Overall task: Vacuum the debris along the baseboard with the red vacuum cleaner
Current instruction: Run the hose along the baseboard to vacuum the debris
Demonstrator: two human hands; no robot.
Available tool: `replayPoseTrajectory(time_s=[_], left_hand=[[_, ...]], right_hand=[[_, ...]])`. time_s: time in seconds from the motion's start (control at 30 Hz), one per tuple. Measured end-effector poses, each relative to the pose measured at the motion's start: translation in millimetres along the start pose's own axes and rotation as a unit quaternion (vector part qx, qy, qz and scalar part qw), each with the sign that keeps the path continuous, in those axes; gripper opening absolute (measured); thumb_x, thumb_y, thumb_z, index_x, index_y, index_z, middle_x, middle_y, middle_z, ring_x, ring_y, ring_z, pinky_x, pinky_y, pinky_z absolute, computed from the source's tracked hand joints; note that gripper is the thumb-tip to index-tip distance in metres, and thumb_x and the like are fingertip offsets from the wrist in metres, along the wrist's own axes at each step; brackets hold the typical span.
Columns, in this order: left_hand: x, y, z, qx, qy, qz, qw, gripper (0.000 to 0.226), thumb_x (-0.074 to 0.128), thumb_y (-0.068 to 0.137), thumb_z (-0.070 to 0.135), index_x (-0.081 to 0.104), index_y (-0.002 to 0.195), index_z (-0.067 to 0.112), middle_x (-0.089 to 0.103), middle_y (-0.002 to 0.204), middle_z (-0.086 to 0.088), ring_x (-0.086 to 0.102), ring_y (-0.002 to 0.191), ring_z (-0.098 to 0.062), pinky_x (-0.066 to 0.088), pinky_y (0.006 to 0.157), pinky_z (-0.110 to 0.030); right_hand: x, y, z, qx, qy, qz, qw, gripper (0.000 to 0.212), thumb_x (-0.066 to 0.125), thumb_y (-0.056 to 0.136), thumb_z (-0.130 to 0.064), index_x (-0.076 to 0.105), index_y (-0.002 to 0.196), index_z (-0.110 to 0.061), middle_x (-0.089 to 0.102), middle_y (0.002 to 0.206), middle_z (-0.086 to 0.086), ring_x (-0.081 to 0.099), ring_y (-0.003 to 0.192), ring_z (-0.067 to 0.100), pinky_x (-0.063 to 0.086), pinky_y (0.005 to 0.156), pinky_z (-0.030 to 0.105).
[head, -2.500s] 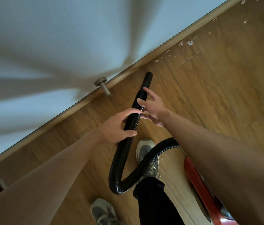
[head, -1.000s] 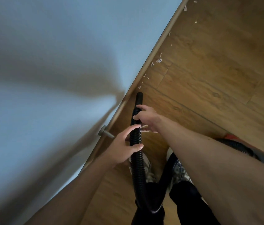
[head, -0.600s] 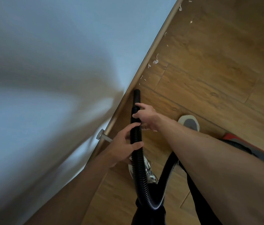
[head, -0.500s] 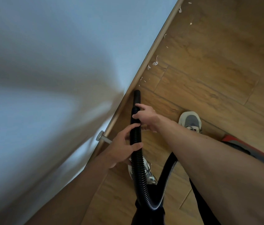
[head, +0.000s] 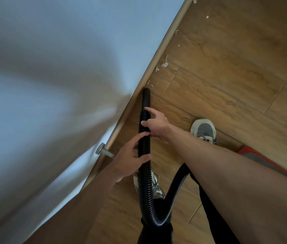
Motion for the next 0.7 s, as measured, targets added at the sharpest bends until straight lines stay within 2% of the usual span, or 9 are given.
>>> replayPoseTrajectory(time_s=[0.1,0.27,0.4,0.6,0.7], left_hand=[[1.7,3.8,1.6,-0.002,0.006,-0.003,1.000,0.065,0.072,0.088,0.011,0.046,0.137,0.044,0.058,0.125,0.004,0.058,0.111,-0.006,0.055,0.077,-0.020],[5.5,10.1,8.4,-0.005,0.012,-0.007,1.000,0.066,0.071,0.088,0.008,0.045,0.139,0.041,0.058,0.125,0.002,0.061,0.101,0.002,0.054,0.070,-0.015],[9.2,12.4,12.6,-0.001,0.036,-0.008,0.999,0.066,0.072,0.087,0.009,0.045,0.138,0.044,0.059,0.125,0.007,0.057,0.108,0.000,0.055,0.079,-0.021],[17.6,17.6,20.8,0.002,0.050,-0.026,0.998,0.066,0.070,0.088,0.009,0.044,0.139,0.042,0.057,0.127,0.008,0.056,0.111,-0.006,0.056,0.084,-0.026],[22.9,19.8,27.8,0.005,0.065,-0.029,0.997,0.065,0.069,0.088,0.008,0.044,0.139,0.040,0.057,0.124,0.010,0.056,0.109,-0.005,0.057,0.081,-0.023]], right_hand=[[-3.2,3.4,-1.8,-0.007,0.001,-0.003,1.000,0.067,0.060,0.092,-0.003,0.044,0.145,-0.039,0.052,0.133,0.008,0.064,0.104,0.027,0.063,0.076,0.043],[-12.8,6.8,-4.7,-0.003,0.001,-0.007,1.000,0.066,0.060,0.093,-0.004,0.043,0.145,-0.041,0.054,0.129,0.007,0.065,0.103,0.026,0.062,0.078,0.043],[-18.8,4.5,-3.9,0.003,0.003,-0.020,1.000,0.065,0.060,0.094,-0.005,0.043,0.145,-0.043,0.054,0.129,0.006,0.065,0.102,0.025,0.062,0.070,0.034],[-34.7,3.3,-0.7,0.006,0.042,-0.009,0.999,0.065,0.061,0.095,-0.004,0.044,0.145,-0.041,0.056,0.128,0.007,0.067,0.100,0.024,0.063,0.075,0.040],[-43.4,2.5,-2.0,0.007,0.047,-0.008,0.999,0.065,0.061,0.095,-0.004,0.044,0.146,-0.041,0.058,0.124,0.005,0.067,0.099,0.022,0.063,0.077,0.040]])
Point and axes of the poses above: each hand's wrist, its own y-axis towards the middle knuckle, its own x-axis out of the palm, z = x × y, the point moved 8 cm from there along y, towards the middle knuckle
